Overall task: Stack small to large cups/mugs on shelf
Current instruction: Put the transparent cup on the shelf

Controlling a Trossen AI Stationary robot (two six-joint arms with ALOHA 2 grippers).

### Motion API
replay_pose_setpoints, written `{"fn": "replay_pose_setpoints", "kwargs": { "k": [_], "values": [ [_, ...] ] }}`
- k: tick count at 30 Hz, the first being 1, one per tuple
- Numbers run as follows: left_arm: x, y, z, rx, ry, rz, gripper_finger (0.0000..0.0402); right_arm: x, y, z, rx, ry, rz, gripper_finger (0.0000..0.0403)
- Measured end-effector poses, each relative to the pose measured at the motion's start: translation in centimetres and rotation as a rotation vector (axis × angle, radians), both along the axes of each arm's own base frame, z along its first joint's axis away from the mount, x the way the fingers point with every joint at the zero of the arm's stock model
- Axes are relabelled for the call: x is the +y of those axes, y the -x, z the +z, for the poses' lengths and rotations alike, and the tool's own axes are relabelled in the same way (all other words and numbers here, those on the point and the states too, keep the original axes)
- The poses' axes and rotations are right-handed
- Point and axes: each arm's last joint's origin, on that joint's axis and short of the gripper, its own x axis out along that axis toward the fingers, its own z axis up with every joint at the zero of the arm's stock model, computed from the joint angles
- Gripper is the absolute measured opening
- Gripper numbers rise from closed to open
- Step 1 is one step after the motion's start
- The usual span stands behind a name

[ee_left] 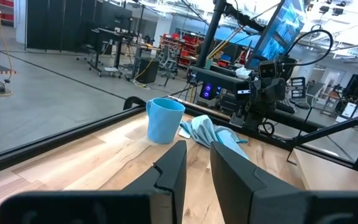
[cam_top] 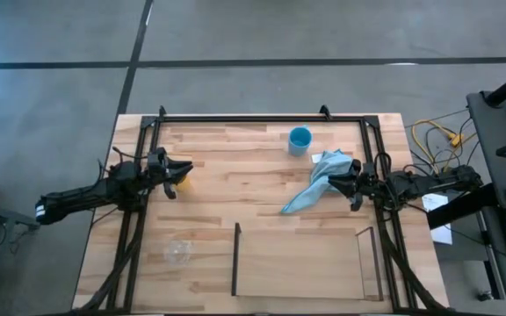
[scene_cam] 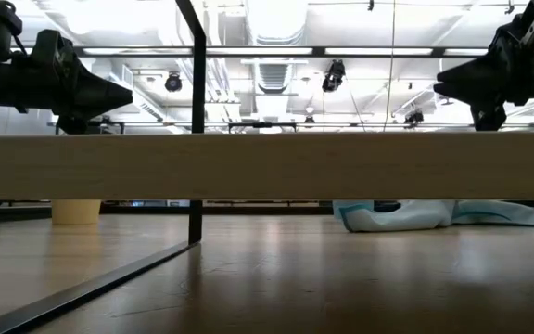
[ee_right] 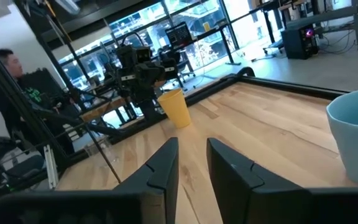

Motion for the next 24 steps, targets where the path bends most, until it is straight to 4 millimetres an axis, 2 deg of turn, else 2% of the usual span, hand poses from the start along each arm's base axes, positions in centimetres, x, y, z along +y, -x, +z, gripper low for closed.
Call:
{"fn": "replay_pose_setpoints", "kwargs": {
  "k": [6,9,13,16,19,21,24],
  "values": [
    [0.0,0.0,0.2,-0.020,-0.003,0.002,0.0059,0.0,0.0,0.0,-0.048,-0.236,0.005,0.0079],
    [0.0,0.0,0.6,-0.088,0.059,-0.005,0.0059,0.0,0.0,0.0,-0.066,-0.325,0.006,0.0076],
    [0.0,0.1,1.4,-0.164,0.033,-0.007,0.0059,-0.1,0.0,0.0,-0.083,-0.366,-0.037,0.0069],
    [0.2,0.3,1.8,-0.183,-0.024,0.089,0.0059,-0.3,0.1,0.0,-0.099,-0.366,-0.117,0.0068],
    [0.3,0.3,2.0,-0.198,0.018,0.124,0.0059,-0.5,0.2,0.1,-0.132,-0.399,-0.175,0.0068],
    [0.3,0.4,2.9,-0.193,-0.005,0.116,0.0059,-0.5,0.2,0.3,-0.162,-0.427,-0.166,0.0067],
    [0.0,0.7,5.5,-0.146,-0.087,0.068,0.0059,-0.5,0.2,1.2,-0.240,-0.438,-0.129,0.0068]
  ]
}}
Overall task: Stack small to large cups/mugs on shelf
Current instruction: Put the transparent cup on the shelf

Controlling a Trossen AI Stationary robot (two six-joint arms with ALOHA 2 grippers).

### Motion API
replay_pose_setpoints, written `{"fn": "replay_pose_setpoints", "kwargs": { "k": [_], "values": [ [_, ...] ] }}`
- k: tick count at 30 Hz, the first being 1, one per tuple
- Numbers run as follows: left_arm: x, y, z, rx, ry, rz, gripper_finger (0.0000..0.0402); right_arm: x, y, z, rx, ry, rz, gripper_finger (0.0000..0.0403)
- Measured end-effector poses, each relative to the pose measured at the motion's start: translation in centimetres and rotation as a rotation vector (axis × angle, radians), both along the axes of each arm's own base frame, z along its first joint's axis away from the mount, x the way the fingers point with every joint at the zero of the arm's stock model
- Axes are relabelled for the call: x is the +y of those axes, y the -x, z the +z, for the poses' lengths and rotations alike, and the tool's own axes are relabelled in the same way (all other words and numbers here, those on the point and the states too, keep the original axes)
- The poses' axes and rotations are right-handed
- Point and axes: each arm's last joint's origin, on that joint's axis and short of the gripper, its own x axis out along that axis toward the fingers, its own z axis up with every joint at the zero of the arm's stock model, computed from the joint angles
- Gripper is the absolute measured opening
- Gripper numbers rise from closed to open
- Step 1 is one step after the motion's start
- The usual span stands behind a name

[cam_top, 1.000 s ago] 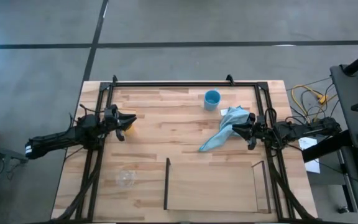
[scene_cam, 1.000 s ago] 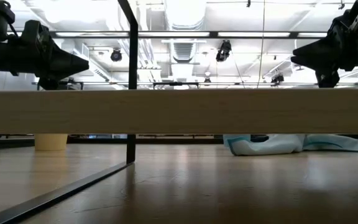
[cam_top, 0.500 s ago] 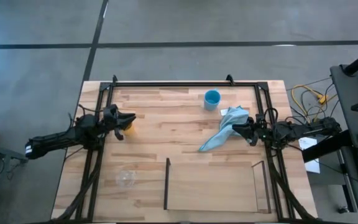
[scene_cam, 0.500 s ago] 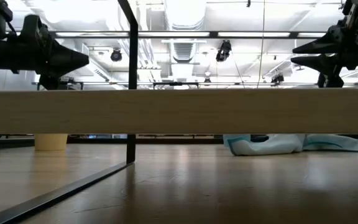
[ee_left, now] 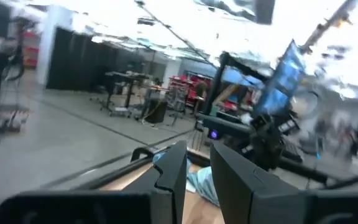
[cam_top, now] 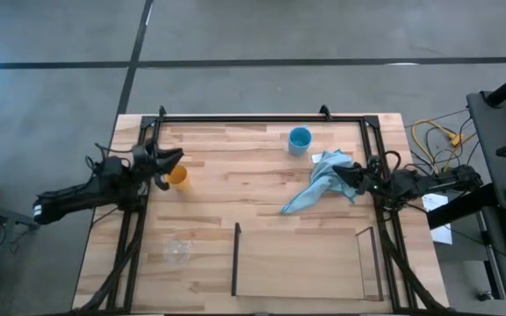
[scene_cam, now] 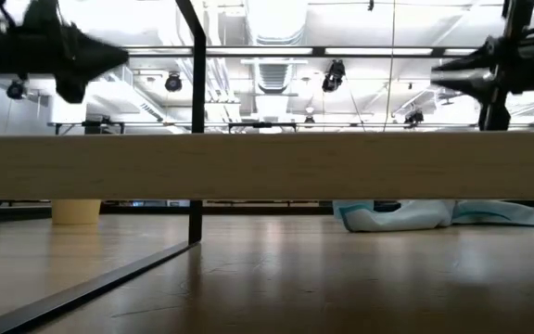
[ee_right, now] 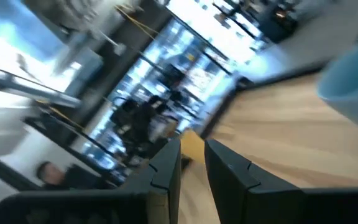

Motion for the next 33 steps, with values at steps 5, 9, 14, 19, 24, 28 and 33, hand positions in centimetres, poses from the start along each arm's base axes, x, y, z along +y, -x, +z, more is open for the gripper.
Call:
{"fn": "replay_pose_setpoints", "kwargs": {
  "k": [5,9,14,19,24,28,33],
  "values": [
    [-0.2,0.5,6.0,0.172,0.017,-0.014,0.0059,-0.1,0.4,2.0,-0.059,0.124,-0.029,0.0068],
    [-0.6,1.4,10.6,0.494,0.140,-0.099,0.0059,-0.2,0.8,3.8,-0.031,0.209,-0.048,0.0068],
    [-1.2,1.1,15.2,0.795,0.439,-0.247,0.0059,-0.2,1.1,5.4,0.072,0.294,-0.050,0.0068],
    [-1.1,0.2,18.3,0.952,0.415,-0.311,0.0059,-0.2,0.9,6.0,0.194,0.304,-0.029,0.0068],
    [-0.8,-0.9,18.5,1.072,0.469,-0.299,0.0059,0.0,0.4,6.6,0.254,0.315,-0.001,0.0068],
    [-0.5,-2.3,17.0,1.211,0.564,-0.282,0.0063,0.2,-0.2,7.1,0.277,0.329,0.059,0.0068],
    [-0.1,-4.5,15.2,1.293,0.639,-0.333,0.0092,0.7,-1.0,7.6,0.288,0.341,0.172,0.0068]
  ]
}}
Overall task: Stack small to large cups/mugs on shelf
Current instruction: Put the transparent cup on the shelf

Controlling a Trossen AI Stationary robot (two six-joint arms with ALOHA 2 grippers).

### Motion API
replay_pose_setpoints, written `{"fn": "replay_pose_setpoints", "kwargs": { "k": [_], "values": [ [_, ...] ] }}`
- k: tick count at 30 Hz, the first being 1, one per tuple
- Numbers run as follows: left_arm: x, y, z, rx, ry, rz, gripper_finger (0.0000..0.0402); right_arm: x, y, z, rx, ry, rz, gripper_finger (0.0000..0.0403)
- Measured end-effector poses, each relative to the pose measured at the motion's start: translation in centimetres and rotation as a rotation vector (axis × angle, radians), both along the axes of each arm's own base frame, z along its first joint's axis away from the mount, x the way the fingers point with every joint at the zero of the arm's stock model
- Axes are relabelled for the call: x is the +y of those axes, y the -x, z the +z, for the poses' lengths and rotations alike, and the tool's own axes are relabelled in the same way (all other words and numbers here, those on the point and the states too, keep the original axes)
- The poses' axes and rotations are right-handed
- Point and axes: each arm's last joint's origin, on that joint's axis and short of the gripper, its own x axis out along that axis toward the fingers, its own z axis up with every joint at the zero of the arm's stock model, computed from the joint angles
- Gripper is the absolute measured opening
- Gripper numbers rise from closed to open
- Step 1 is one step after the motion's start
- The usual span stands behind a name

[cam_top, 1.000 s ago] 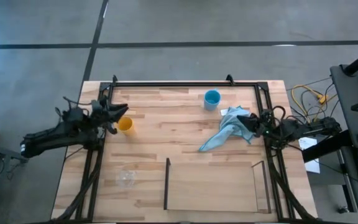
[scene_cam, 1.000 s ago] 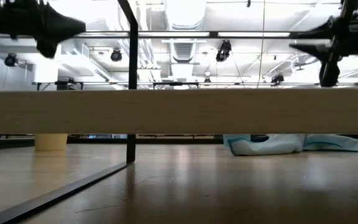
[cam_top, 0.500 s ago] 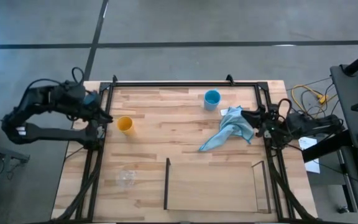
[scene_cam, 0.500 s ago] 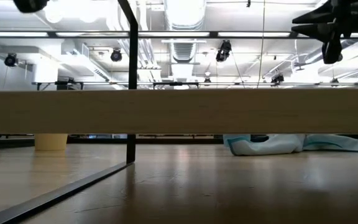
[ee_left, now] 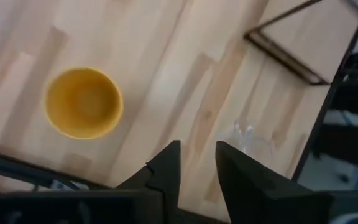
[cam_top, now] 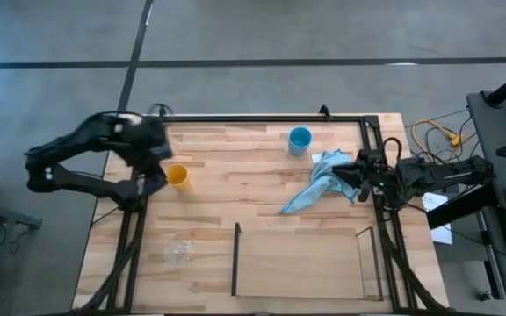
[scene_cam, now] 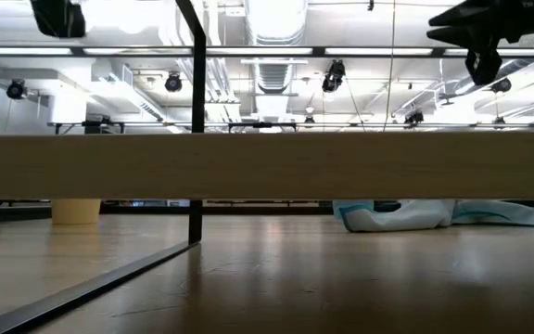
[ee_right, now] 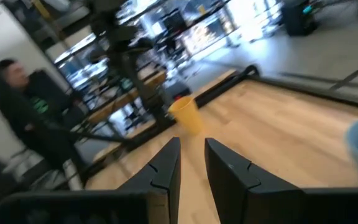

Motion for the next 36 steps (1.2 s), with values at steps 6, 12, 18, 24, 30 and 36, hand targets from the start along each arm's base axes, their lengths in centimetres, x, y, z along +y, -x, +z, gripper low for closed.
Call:
{"fn": "replay_pose_setpoints", "kwargs": {
  "k": [6,12,18,24,30,36],
  "values": [
    [-0.8,-2.7,-2.2,0.138,0.271,0.018,0.0122,0.5,-0.8,-0.2,0.049,-0.001,0.117,0.0068],
    [-4.9,-4.8,-3.7,0.282,0.292,-0.118,0.0111,0.6,-1.4,-0.9,0.124,0.011,0.121,0.0068],
    [-11.0,-4.9,-4.4,0.271,0.128,-0.242,0.0090,0.7,-1.7,-1.4,0.173,0.019,0.121,0.0068],
    [-14.6,-4.1,-4.8,0.161,-0.004,-0.100,0.0082,0.8,-2.0,-1.7,0.195,0.022,0.121,0.0068],
    [-15.6,-3.0,-7.3,0.225,-0.002,-0.009,0.0081,0.8,-2.1,-1.8,0.202,0.022,0.120,0.0068],
    [-15.7,-3.1,-9.7,0.204,0.016,0.003,0.0081,0.8,-2.1,-1.8,0.194,-0.031,0.112,0.0068]
  ]
}}
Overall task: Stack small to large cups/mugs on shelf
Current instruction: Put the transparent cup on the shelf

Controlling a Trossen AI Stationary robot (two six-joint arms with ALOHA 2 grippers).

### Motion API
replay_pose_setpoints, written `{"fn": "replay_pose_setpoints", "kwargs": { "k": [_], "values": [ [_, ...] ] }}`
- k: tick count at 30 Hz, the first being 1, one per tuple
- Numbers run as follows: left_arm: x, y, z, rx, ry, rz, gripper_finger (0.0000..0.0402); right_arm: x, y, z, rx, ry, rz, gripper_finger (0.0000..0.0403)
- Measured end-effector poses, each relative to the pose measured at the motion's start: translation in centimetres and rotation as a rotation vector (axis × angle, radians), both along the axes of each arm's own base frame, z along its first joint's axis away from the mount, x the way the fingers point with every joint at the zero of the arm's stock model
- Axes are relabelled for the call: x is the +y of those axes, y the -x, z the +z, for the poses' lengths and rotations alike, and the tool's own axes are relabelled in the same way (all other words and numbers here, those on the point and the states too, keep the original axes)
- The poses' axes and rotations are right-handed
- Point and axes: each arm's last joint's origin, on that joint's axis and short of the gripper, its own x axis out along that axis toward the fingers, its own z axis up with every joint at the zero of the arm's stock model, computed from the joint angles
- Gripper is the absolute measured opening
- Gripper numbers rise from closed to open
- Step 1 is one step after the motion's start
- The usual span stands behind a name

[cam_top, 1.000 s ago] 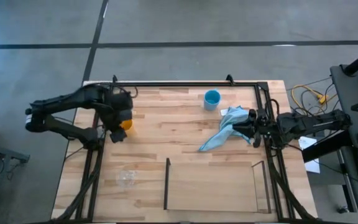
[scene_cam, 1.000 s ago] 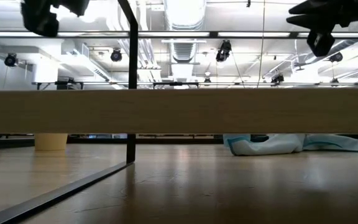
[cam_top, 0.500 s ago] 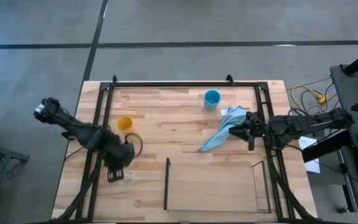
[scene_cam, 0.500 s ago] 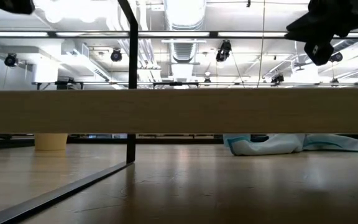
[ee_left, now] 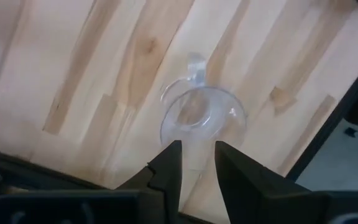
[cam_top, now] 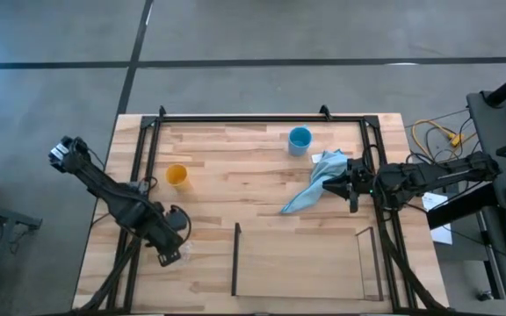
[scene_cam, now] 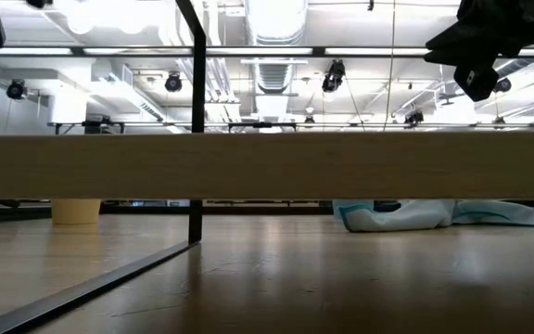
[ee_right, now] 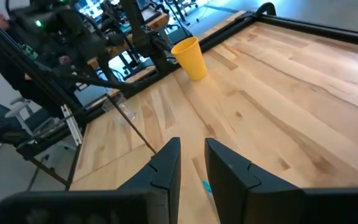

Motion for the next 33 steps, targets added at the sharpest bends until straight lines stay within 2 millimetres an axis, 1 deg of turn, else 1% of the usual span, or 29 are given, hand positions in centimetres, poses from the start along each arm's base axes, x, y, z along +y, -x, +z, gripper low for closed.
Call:
{"fn": "replay_pose_setpoints", "kwargs": {
  "k": [6,12,14,24,29,33],
  "values": [
    [0.5,0.6,-2.4,0.041,-0.020,0.049,0.0081,0.0,0.0,0.0,0.000,-0.004,-0.001,0.0068],
    [0.8,1.1,-3.9,-0.015,0.036,0.054,0.0081,0.0,0.0,0.0,0.000,-0.004,-0.001,0.0068],
    [1.1,1.4,-4.2,-0.005,0.035,0.073,0.0081,0.0,0.0,0.0,0.000,-0.005,-0.001,0.0068],
    [1.8,2.3,-4.6,-0.014,0.044,0.074,0.0081,0.0,0.0,0.0,0.001,-0.004,-0.001,0.0068],
    [1.5,1.9,-4.8,-0.063,0.087,0.071,0.0081,0.0,0.0,0.0,0.001,-0.004,-0.001,0.0068],
    [1.3,1.7,-5.1,-0.055,0.080,0.071,0.0081,0.0,0.0,0.0,0.001,-0.003,-0.001,0.0068]
  ]
}}
